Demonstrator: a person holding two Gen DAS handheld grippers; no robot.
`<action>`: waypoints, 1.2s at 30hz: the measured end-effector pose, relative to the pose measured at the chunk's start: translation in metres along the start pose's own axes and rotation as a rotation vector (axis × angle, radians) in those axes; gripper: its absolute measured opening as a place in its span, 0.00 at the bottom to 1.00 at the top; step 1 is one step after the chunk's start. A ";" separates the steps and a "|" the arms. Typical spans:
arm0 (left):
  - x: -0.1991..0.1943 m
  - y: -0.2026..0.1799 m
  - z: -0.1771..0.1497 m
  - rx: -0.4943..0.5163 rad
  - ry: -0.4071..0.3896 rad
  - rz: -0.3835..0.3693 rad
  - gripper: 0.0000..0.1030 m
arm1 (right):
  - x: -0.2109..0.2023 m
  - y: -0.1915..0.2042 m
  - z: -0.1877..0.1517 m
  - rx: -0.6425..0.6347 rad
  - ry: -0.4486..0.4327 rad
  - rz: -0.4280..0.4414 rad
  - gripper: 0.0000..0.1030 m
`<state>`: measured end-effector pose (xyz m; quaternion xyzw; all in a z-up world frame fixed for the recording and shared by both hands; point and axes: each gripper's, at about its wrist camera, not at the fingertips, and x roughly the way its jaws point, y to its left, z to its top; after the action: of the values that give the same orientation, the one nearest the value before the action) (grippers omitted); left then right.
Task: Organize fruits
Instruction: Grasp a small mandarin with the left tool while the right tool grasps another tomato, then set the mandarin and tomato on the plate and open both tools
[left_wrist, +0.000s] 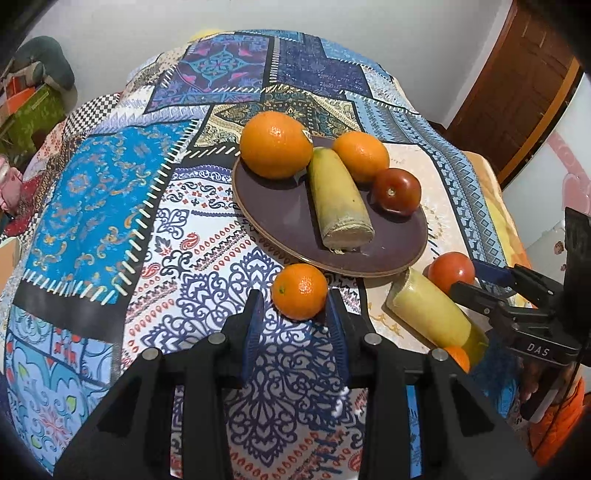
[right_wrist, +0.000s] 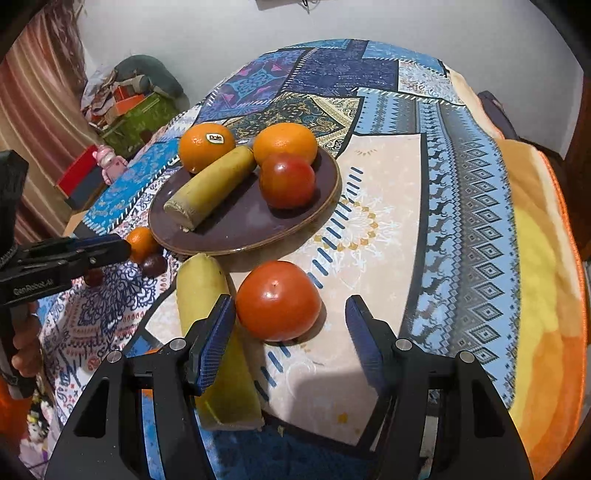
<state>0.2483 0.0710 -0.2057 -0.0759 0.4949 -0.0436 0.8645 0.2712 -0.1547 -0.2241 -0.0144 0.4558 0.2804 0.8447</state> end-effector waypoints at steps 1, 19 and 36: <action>0.003 0.000 0.001 -0.002 0.004 -0.006 0.33 | 0.001 0.000 0.000 0.004 -0.001 0.006 0.57; 0.004 0.001 0.002 -0.008 -0.003 -0.005 0.33 | 0.001 0.002 -0.002 0.012 -0.001 0.050 0.45; -0.027 -0.001 0.034 0.015 -0.115 0.012 0.33 | -0.008 0.024 0.034 -0.053 -0.077 0.064 0.45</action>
<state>0.2635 0.0775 -0.1656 -0.0688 0.4444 -0.0376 0.8924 0.2821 -0.1281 -0.1924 -0.0115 0.4157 0.3196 0.8514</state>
